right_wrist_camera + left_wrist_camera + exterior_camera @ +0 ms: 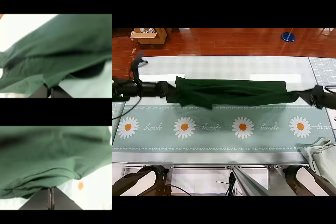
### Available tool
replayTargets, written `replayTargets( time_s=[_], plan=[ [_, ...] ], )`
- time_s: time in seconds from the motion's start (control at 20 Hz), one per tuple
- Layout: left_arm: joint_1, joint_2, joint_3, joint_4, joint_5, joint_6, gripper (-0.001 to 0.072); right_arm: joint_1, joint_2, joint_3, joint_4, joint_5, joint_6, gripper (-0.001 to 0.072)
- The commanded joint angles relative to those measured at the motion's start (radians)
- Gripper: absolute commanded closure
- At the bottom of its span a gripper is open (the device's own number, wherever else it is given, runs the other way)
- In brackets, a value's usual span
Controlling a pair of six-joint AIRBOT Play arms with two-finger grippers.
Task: Fold the shirts.
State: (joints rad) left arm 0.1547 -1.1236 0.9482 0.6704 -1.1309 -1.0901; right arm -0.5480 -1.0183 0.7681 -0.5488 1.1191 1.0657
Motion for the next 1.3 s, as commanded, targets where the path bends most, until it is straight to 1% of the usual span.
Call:
replayTargets(
  time_s=[0.0,0.05,0.1,0.25,0.4,0.6,0.75,0.8,0.85,0.9,0.95,1.0,1.05,1.1,1.2,1.25],
  plan=[
    [0.001,-0.051,0.086,-0.024,0.105,0.005,0.0687,0.143,-0.024,0.029,0.018,-0.352,0.036,0.0687],
    [0.001,-0.090,0.106,-0.024,0.112,0.005,0.0686,0.169,-0.053,0.032,0.018,-0.417,0.042,0.0687],
    [0.001,-0.132,0.126,-0.024,0.118,0.005,0.0687,0.188,-0.090,0.043,0.018,-0.446,0.042,0.0687],
    [0.001,-0.276,0.192,-0.024,0.117,0.005,0.0687,0.229,-0.234,0.102,0.018,-0.477,0.040,0.0687],
    [0.001,-0.399,0.259,-0.024,0.117,0.005,0.0687,0.271,-0.352,0.156,0.019,-0.537,0.040,0.0687],
    [0.001,-0.526,0.344,-0.024,0.117,0.005,0.0686,0.309,-0.448,0.202,0.021,-0.635,0.042,0.0687],
    [0.000,-0.592,0.366,-0.024,0.110,0.005,0.0684,0.315,-0.494,0.202,0.016,-0.647,0.042,0.0686],
    [0.000,-0.609,0.366,-0.024,0.101,0.005,0.0675,0.314,-0.507,0.202,0.016,-0.643,0.042,0.0686],
    [0.001,-0.622,0.366,-0.024,0.086,0.005,0.0581,0.314,-0.515,0.202,0.015,-0.636,0.042,0.0685],
    [0.003,-0.630,0.367,-0.023,0.074,0.005,0.0429,0.314,-0.517,0.202,0.016,-0.634,0.040,0.0656],
    [0.013,-0.629,0.367,-0.023,0.063,0.004,0.0302,0.313,-0.512,0.202,0.016,-0.634,0.040,0.0493],
    [0.032,-0.623,0.370,-0.023,0.041,0.004,0.0298,0.304,-0.496,0.203,0.014,-0.624,0.029,0.0306],
    [0.058,-0.615,0.377,-0.023,0.014,0.004,0.0304,0.286,-0.469,0.204,-0.010,-0.603,0.015,0.0266],
    [0.091,-0.603,0.387,-0.017,-0.027,0.004,0.0318,0.262,-0.435,0.204,-0.069,-0.584,0.024,0.0265],
    [0.156,-0.568,0.403,0.018,-0.094,0.004,0.0319,0.201,-0.365,0.204,-0.219,-0.542,0.100,0.0266],
    [0.188,-0.539,0.403,0.047,-0.113,0.004,0.0320,0.161,-0.336,0.205,-0.309,-0.497,0.167,0.0250]
  ],
)
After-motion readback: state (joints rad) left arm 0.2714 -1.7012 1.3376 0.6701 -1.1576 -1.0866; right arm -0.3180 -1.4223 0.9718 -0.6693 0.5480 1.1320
